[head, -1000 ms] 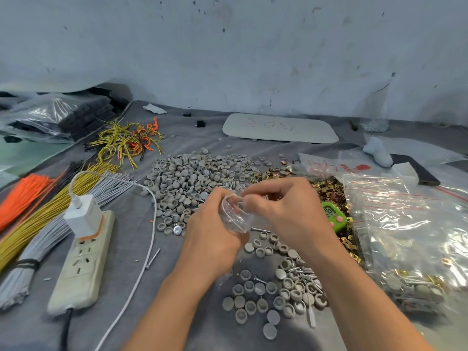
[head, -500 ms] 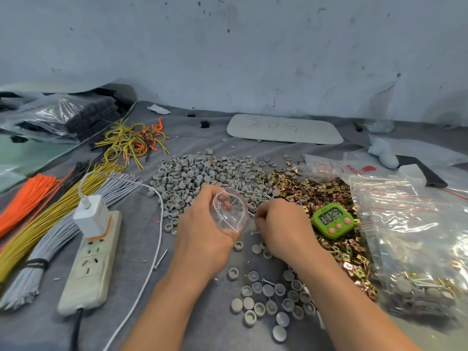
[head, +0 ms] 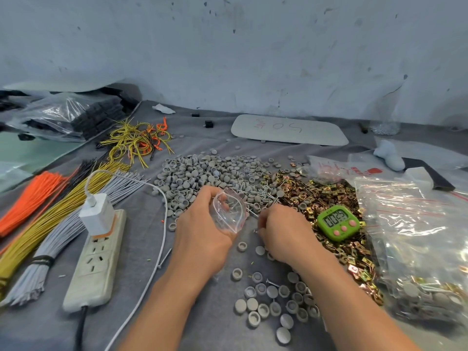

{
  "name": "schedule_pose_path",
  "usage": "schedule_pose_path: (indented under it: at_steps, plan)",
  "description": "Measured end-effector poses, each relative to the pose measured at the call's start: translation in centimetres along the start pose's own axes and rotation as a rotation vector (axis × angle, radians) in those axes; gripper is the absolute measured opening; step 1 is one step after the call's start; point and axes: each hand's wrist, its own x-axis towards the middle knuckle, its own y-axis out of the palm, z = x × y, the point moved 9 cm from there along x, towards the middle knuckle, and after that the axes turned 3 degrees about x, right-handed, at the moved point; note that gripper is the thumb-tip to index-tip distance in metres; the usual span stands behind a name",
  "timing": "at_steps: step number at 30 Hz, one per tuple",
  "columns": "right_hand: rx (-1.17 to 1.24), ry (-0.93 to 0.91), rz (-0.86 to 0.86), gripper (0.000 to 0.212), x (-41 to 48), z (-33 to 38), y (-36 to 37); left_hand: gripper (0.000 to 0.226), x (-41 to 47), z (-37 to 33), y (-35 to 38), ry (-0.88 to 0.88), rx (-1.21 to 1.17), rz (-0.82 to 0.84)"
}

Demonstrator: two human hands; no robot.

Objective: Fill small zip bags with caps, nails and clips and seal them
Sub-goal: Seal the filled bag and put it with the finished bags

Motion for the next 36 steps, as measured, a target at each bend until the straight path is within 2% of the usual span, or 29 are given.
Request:
schedule_pose_path:
  at_steps: [2, 4, 6, 9, 12, 15, 17, 20, 25, 27, 29, 32, 34, 36]
  plan:
    - [0.207, -0.001, -0.090, 0.010, -0.4, -0.1, -1.2, 0.049, 0.1, 0.0, -0.1, -0.007, 0.023, 0.005]
    - [0.463, -0.026, -0.276, 0.014, -1.4, -0.5, -4.1, 0.051, 0.0, -0.2, 0.2, -0.009, 0.053, 0.020]
    - [0.568, -0.106, -0.406, 0.017, -2.8, -0.5, -6.9, 0.055, -0.1, -0.7, 1.1, -0.003, 0.059, 0.055]
    - [0.564, -0.251, -0.323, 0.023, -4.3, 1.9, -7.7, 0.054, -0.3, -1.3, 2.0, 0.007, 0.047, 0.101]
    - [0.522, -0.294, -0.249, 0.021, -4.6, 3.4, -6.8, 0.051, -0.3, -1.6, 2.2, 0.019, 0.013, 0.127]
    - [0.825, -0.271, -0.296, 0.020, -4.1, 2.2, -7.6, 0.049, -0.3, -1.9, 2.1, 0.028, -0.049, 0.113]
    - [0.977, -0.143, -0.430, 0.019, -3.2, -0.9, -8.2, 0.048, -0.2, -1.4, 1.8, 0.010, -0.131, 0.082]
    - [0.801, 0.053, -0.520, 0.023, -1.6, -4.5, -7.4, 0.042, 0.2, -0.7, 0.4, -0.019, -0.222, -0.013]
    - [0.318, 0.216, -0.224, 0.021, 1.4, -5.1, -2.6, 0.043, 0.3, -0.7, -2.0, -0.026, -0.205, -0.188]
    - [0.105, 0.242, -0.156, 0.013, 1.6, -4.9, -1.8, 0.045, 0.1, -0.8, -2.0, -0.027, -0.136, -0.175]
    - [-0.019, 0.242, -0.171, 0.006, 1.3, -4.8, -2.3, 0.048, 0.0, -0.8, -1.5, -0.019, -0.075, -0.127]
    - [-0.142, 0.245, -0.229, 0.010, 0.5, -5.0, -3.4, 0.050, -0.1, -0.7, -1.2, 0.001, -0.014, -0.066]
    - [-0.214, 0.255, -0.167, 0.016, -0.1, -5.2, -3.1, 0.051, 0.1, -0.5, -1.2, -0.003, -0.003, -0.051]
    - [-0.227, 0.258, -0.121, 0.012, -0.5, -5.0, -2.8, 0.053, 0.2, -0.2, -1.2, -0.016, -0.008, -0.043]
